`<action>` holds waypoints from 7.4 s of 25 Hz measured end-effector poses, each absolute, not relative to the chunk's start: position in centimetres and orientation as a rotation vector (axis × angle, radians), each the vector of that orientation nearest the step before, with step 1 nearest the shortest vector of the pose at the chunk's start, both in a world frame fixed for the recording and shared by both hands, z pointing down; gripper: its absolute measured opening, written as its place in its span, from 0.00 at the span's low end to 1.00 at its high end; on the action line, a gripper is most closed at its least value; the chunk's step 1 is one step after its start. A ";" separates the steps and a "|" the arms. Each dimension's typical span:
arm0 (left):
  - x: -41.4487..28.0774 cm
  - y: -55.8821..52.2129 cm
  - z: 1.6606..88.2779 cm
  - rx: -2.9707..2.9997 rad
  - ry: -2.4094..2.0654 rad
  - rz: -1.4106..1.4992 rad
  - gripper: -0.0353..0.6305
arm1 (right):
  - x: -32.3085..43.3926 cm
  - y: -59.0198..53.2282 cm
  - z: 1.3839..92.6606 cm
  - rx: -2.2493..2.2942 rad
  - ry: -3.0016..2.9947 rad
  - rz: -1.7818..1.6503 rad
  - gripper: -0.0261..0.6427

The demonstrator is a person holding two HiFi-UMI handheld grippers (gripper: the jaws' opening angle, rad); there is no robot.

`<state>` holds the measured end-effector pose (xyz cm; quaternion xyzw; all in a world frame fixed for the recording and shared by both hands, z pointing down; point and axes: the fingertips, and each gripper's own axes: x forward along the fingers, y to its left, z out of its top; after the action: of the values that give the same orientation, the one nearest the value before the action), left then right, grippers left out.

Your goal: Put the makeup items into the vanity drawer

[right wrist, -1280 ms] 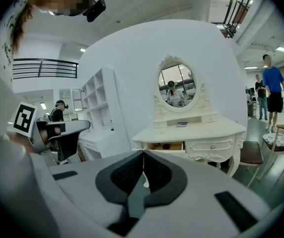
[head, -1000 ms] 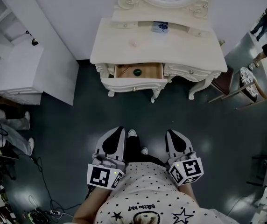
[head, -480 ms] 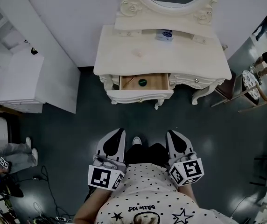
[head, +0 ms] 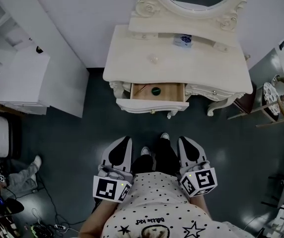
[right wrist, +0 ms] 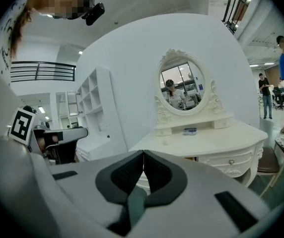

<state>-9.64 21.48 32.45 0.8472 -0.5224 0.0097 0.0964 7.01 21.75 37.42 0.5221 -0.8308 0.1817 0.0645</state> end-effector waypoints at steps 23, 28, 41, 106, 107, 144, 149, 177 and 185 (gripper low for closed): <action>-2.4 8.3 32.7 2.388 -1.746 -0.021 0.07 | 14.8 5.7 38.1 1.372 -2.585 0.519 0.05; -3.0 6.6 33.0 2.376 -1.734 -0.030 0.07 | 14.1 4.3 38.5 1.359 -2.575 0.544 0.05; -10.3 0.1 31.8 2.418 -1.691 0.017 0.07 | 8.3 -0.7 37.2 1.472 -2.538 0.592 0.05; -15.0 -3.6 33.7 2.302 -1.742 0.041 0.07 | -0.2 -22.1 56.5 0.955 -2.181 0.410 0.30; -15.0 -3.6 33.8 2.305 -1.739 0.037 0.07 | -0.1 -22.3 56.6 0.955 -2.180 0.408 0.29; -7.7 -3.9 32.7 2.556 -1.449 0.006 0.07 | 12.5 -3.9 36.3 1.709 -2.477 0.568 0.23; -7.7 -3.8 32.5 2.564 -1.443 0.011 0.07 | 12.5 -2.0 35.6 1.673 -2.471 0.543 0.23; -14.5 -3.6 31.3 2.428 -1.726 0.011 0.07 | 11.2 -0.6 35.4 1.670 -2.503 0.591 0.23; -14.9 -3.0 31.3 2.405 -1.751 0.014 0.07 | 10.9 -0.6 35.4 1.640 -2.515 0.590 0.23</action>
<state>-14.86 -2.98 31.31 0.8056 -0.5865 0.0045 0.0834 10.91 -0.58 35.43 0.5355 -0.8212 0.1927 0.0410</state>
